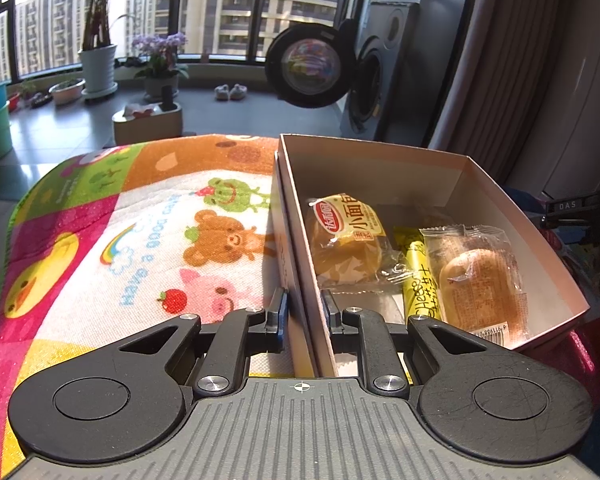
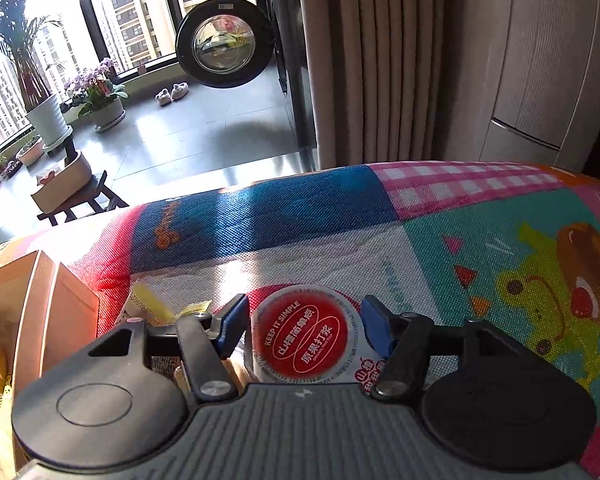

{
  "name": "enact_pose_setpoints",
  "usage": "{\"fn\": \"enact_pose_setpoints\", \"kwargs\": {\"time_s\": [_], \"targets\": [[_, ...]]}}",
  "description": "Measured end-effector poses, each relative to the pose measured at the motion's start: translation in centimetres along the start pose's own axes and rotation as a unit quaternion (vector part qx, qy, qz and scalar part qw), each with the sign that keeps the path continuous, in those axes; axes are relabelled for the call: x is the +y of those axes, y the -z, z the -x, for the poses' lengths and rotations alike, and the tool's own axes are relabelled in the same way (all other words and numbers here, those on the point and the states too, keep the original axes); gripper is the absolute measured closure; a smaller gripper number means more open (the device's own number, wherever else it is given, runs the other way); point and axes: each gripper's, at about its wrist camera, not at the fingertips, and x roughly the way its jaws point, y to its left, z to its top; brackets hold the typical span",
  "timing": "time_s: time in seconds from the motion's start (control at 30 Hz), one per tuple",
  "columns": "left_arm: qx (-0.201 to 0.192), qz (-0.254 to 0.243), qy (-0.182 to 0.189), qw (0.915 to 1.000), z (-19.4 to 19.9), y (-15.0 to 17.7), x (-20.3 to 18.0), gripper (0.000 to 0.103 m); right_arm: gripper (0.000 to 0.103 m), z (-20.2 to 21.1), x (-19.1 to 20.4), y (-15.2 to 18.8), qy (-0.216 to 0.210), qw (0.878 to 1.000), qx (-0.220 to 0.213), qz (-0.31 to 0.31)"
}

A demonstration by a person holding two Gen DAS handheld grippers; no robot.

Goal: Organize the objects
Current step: 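Move the right gripper back toward the remaining snack packets, then grasp the white printed snack packet with the right gripper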

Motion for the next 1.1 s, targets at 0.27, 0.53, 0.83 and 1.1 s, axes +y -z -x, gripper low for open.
{"fn": "enact_pose_setpoints", "kwargs": {"time_s": [0.27,0.53,0.83,1.1], "targets": [[-0.001,0.003,0.003,1.0,0.1,0.0,0.2,0.085,0.043,3.9,-4.0,3.8,0.025,0.999,0.03,-0.035],[0.0,0.004,0.004,1.0,0.1,0.1,0.2,0.084,0.037,8.6,-6.8,8.7,-0.051,0.991,0.037,-0.121],[0.0,0.004,0.002,1.0,0.1,0.1,0.1,0.084,0.036,11.8,-1.8,10.5,-0.044,0.999,-0.01,-0.008],[0.0,0.002,0.001,1.0,0.1,0.1,0.0,0.084,0.03,8.8,2.9,4.1,-0.117,0.992,-0.036,-0.013]]}}
